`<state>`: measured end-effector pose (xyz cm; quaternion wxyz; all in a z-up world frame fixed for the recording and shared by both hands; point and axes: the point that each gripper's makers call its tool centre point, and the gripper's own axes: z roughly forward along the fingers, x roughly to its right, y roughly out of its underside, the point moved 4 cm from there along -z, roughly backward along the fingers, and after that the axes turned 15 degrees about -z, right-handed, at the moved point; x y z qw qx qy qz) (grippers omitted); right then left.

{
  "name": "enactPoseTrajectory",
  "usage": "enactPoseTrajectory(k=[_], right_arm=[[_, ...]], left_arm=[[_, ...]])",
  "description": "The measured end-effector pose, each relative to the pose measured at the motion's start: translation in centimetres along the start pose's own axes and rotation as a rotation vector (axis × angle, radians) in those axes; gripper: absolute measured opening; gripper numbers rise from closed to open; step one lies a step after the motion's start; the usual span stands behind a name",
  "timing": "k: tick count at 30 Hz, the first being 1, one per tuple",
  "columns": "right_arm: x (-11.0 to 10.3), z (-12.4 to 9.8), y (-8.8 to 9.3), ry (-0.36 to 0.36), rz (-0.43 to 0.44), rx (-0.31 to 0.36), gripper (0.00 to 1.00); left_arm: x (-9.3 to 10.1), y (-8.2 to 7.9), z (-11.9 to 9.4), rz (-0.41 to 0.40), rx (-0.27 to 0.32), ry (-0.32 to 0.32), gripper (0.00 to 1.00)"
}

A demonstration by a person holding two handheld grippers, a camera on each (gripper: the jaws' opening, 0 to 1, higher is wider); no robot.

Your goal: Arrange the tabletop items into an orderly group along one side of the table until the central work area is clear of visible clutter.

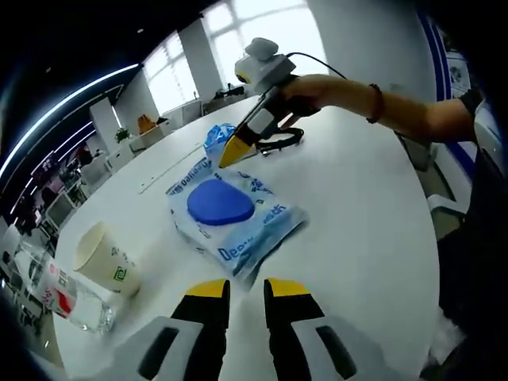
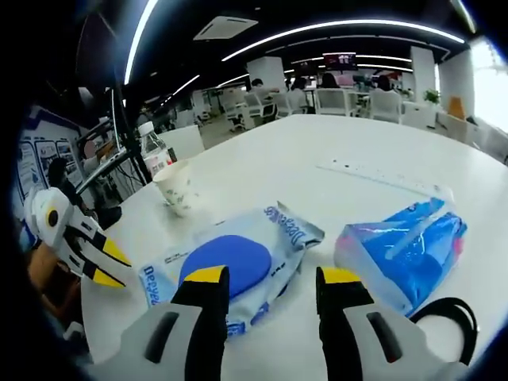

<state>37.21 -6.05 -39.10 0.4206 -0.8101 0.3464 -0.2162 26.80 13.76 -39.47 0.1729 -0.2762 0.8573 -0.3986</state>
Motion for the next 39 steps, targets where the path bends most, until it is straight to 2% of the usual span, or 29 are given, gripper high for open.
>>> enactPoseTrajectory(k=[2,7,9,26,39], right_arm=[[0.2,0.3,0.0,0.005,0.002,0.003,0.41],[0.5,0.9,0.0,0.004,0.015,0.001,0.40],[0.5,1.1,0.0,0.005,0.017,0.002,0.40],[1.5,2.9,-0.2,0.010,0.060,0.002,0.36],[2.2,3.8,0.2,0.034,0.086,0.000,0.25]], left_arm=[[-0.3,0.2,0.2,0.039,-0.022,-0.038,0.16],[0.1,0.0,0.4,0.019,-0.005,-0.023,0.16],[0.0,0.0,0.6,0.058,-0.016,-0.047,0.16],[-0.5,-0.2,1.6,-0.039,-0.007,-0.012,0.18],[-0.6,-0.4,2.9,-0.028,-0.008,0.006,0.18]])
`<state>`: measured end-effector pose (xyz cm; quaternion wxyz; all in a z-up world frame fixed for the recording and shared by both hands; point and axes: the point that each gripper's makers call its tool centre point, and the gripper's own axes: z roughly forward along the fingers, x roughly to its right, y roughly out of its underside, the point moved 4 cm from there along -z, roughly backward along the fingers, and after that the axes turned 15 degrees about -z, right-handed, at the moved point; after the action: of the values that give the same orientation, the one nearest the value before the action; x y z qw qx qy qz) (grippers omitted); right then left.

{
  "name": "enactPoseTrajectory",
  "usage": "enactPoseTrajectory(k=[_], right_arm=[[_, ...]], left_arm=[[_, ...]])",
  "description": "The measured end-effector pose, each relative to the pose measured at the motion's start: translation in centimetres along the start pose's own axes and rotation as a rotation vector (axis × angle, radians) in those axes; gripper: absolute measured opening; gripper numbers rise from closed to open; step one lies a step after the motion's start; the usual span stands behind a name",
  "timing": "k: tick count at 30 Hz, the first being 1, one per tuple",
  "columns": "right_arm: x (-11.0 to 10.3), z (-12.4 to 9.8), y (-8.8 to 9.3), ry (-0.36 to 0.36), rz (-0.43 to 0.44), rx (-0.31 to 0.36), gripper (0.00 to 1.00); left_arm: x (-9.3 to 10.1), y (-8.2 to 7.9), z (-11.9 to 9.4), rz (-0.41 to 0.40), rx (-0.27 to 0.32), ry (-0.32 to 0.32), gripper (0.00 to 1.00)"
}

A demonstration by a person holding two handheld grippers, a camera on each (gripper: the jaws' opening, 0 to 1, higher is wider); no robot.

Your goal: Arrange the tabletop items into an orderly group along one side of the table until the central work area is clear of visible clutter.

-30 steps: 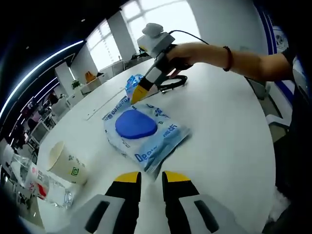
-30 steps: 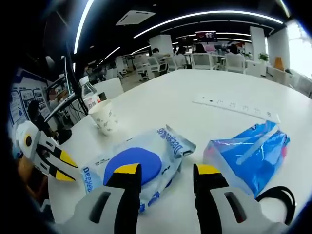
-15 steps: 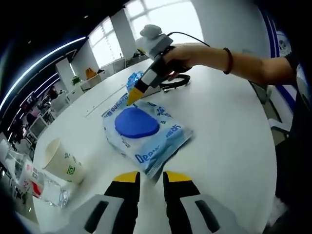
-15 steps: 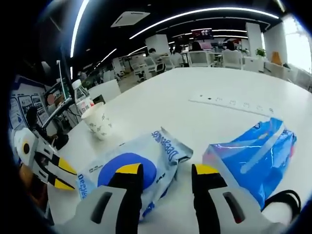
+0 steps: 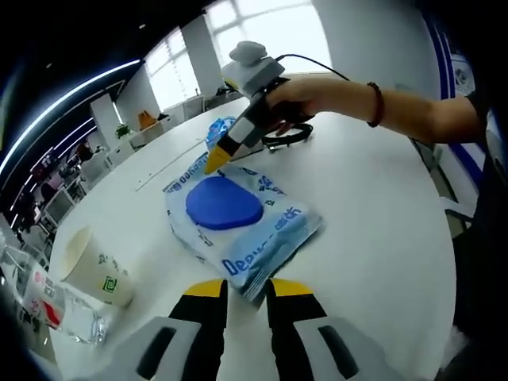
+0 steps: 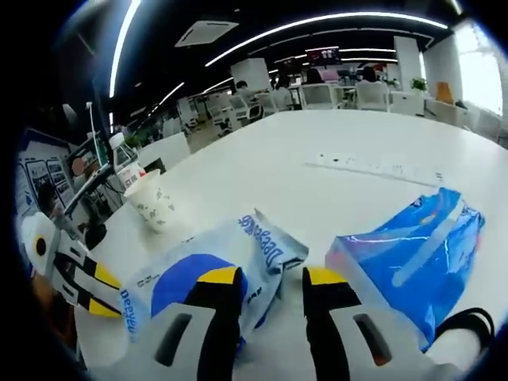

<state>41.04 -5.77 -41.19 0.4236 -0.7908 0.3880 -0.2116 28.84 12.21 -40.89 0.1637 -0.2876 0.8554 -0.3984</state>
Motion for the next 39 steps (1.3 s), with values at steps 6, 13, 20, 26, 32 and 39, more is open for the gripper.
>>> enactPoseTrajectory(k=[6,13,20,26,32,39], right_arm=[[0.2,0.4,0.2,0.009,0.007,0.004,0.10],[0.2,0.8,-0.3,0.001,0.005,0.013,0.04],[0.1,1.1,-0.4,0.002,-0.013,0.012,0.01],[0.1,0.9,-0.5,0.007,-0.026,0.012,0.00],[-0.2,-0.1,0.0,0.017,-0.049,0.004,0.00],[0.1,-0.5,0.1,0.022,-0.063,-0.004,0.00]], left_arm=[[0.0,0.0,0.1,0.012,0.001,0.001,0.16],[-0.1,-0.2,0.2,0.017,0.010,0.001,0.08],[-0.2,-0.3,0.2,0.002,0.016,-0.010,0.03],[-0.3,-0.3,0.2,0.008,0.001,-0.026,0.03],[-0.8,-0.6,0.4,0.037,-0.023,-0.072,0.03],[-0.9,-0.7,0.5,0.051,-0.027,-0.083,0.02]])
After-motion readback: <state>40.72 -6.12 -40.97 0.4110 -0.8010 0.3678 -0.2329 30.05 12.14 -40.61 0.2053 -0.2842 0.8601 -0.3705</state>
